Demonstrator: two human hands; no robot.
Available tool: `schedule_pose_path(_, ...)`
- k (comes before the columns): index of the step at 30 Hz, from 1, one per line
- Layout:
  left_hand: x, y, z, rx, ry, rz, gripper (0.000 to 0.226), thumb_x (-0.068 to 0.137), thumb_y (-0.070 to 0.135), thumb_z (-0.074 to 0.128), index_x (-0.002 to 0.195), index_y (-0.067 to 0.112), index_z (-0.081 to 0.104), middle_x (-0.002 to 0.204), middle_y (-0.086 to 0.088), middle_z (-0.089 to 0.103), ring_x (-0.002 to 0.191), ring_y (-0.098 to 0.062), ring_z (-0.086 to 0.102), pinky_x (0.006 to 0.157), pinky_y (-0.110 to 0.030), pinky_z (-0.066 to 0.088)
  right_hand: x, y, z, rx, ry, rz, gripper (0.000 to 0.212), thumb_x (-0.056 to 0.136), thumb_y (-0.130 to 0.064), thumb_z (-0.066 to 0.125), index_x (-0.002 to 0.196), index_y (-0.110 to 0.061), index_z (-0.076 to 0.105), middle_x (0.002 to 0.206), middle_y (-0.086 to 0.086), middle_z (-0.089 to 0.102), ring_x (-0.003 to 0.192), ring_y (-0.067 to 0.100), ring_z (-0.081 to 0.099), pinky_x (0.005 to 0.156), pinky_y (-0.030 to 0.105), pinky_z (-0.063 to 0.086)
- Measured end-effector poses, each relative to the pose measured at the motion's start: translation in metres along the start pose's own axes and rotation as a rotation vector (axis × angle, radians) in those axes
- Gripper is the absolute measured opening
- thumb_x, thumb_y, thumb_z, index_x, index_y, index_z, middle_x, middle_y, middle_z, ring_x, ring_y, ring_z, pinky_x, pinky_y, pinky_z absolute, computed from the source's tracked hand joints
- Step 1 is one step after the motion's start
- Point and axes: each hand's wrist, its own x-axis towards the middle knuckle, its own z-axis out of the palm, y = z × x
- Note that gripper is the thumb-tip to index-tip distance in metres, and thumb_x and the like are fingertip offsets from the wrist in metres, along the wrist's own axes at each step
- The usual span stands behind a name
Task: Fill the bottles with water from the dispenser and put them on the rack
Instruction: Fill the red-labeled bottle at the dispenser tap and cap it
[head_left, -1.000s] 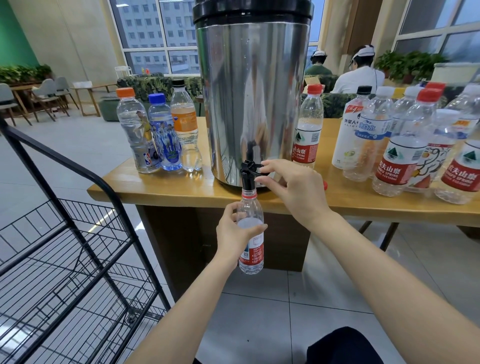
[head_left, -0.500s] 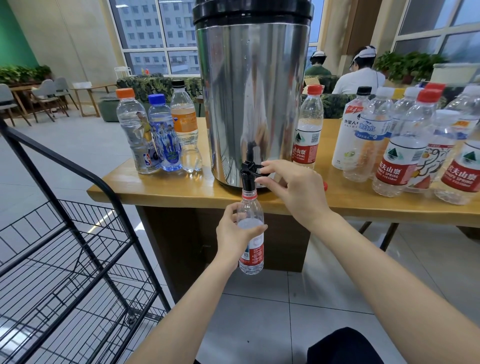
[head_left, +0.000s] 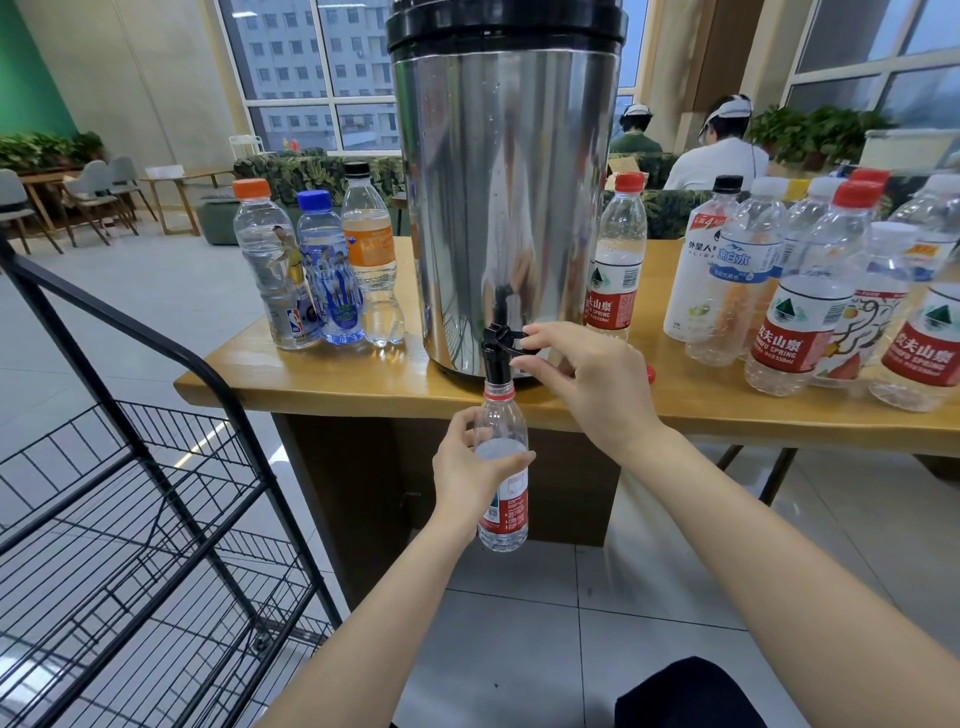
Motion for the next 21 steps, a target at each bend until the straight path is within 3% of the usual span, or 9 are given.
schedule_pose_path(5,-0.0004,0.0,0.0002,-0.002,0.0,0.0,0.071,0.07,0.019,0.088,0.129,0.025,0.049,0.107,0.011,0.057,0.103,-0.008,0.053,0.094,-0.038,0.049,0.0002,-0.0004,-0.0005,0.004,-0.004,0.006,0.039,0.09,-0.044,0.056,0.105,-0.012,0.072,0.111,0.002,0.072,0.081,0.01,0.066,0.067,0.017,0.049)
schedule_pose_path(10,-0.0008,0.0001,0.0004,0.002,0.009,-0.009,0.073,0.069,0.02,0.088,0.13,0.025,0.048,0.122,0.002,0.062,0.107,-0.011,0.055,0.097,-0.042,0.05,0.0002,0.0002,0.0006,0.007,-0.006,0.007,0.037,0.09,-0.042,0.057,0.106,-0.012,0.072,0.111,0.002,0.072,0.081,0.01,0.066,0.067,0.017,0.049)
schedule_pose_path(14,-0.0011,-0.0001,0.0006,0.002,0.018,-0.007,0.073,0.069,0.02,0.088,0.13,0.026,0.049,0.122,0.002,0.062,0.112,-0.016,0.058,0.097,-0.042,0.05,-0.0003,-0.0004,0.0008,0.006,-0.011,0.012,0.038,0.09,-0.043,0.057,0.106,-0.012,0.072,0.111,0.002,0.072,0.082,0.011,0.067,0.069,0.016,0.047)
schedule_pose_path(21,-0.0014,-0.0002,0.0005,-0.011,0.013,-0.012,0.073,0.069,0.019,0.088,0.131,0.025,0.048,0.124,0.001,0.062,0.109,-0.013,0.056,0.098,-0.043,0.049,-0.0001,-0.0008,-0.0004,0.014,-0.016,0.01,0.037,0.09,-0.042,0.057,0.105,-0.011,0.072,0.109,0.002,0.072,0.082,0.011,0.067,0.07,0.014,0.045)
